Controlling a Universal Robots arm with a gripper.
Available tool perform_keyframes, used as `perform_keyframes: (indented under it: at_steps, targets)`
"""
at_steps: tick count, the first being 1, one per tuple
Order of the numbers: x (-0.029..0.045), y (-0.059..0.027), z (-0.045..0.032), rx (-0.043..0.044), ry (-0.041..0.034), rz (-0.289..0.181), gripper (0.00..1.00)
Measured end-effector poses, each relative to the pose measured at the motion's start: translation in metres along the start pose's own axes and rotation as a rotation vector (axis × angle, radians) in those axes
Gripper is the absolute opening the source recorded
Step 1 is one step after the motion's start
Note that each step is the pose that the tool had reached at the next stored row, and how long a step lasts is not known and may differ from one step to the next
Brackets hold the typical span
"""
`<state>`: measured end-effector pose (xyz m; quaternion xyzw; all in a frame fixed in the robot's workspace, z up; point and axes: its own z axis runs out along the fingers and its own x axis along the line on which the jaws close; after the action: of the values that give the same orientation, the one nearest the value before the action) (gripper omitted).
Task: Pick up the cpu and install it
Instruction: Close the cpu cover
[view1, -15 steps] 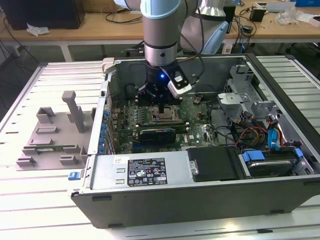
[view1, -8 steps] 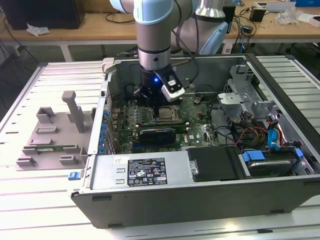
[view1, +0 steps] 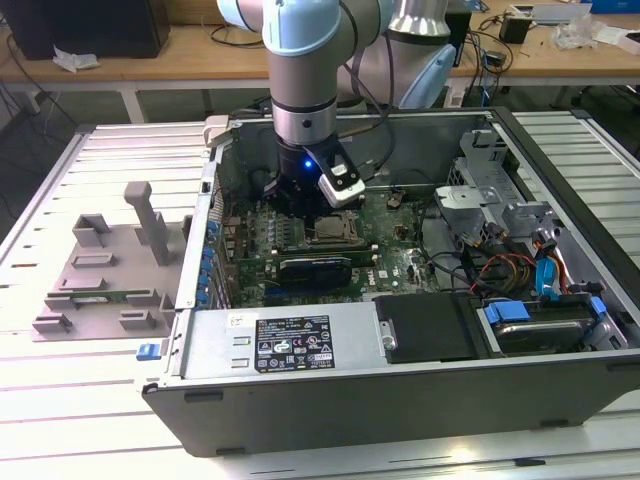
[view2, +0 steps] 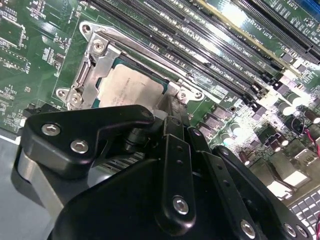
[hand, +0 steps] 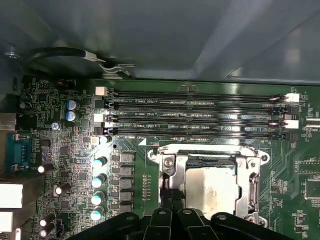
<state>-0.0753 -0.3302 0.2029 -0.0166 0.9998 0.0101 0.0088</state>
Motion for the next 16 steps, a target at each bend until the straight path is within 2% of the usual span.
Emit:
perform_keyframes:
  at_steps: [7, 16]
  targets:
    - [0.0, 0.0001, -0.0001, -0.0005, -0.0004, 0.0, 0.11]
    - [-0.0002, 0.0003, -0.0073, -0.0004, -0.0004, 0.0, 0.11]
